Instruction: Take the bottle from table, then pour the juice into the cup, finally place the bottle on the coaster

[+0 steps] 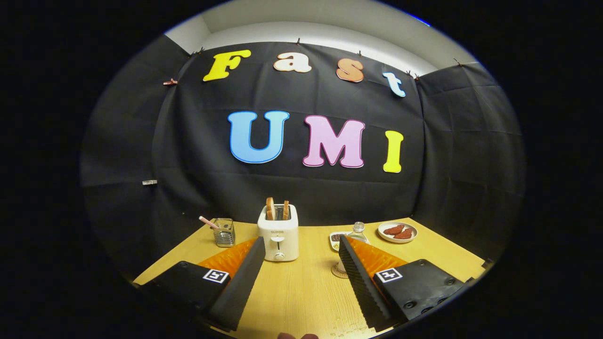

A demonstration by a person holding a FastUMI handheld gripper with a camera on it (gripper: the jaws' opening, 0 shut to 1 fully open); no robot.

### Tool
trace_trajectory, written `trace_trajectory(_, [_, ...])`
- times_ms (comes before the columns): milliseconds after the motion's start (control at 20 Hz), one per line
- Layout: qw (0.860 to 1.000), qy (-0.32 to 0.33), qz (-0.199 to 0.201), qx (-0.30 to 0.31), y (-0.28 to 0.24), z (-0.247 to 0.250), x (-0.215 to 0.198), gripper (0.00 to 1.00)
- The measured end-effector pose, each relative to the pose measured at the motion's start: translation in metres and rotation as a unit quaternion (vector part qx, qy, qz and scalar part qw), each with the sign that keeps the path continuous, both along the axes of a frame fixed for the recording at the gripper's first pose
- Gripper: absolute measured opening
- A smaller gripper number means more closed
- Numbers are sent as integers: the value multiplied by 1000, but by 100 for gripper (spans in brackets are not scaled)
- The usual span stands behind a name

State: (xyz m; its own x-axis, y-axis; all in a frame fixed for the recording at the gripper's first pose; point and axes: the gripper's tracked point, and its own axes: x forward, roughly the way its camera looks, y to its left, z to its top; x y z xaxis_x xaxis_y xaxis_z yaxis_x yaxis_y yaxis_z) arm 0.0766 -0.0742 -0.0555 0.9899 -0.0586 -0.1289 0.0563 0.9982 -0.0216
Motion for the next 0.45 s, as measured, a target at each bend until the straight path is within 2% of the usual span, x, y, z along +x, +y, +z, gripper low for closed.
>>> trace_trajectory(450, [999, 4, 44, 20, 12, 19, -22, 96])
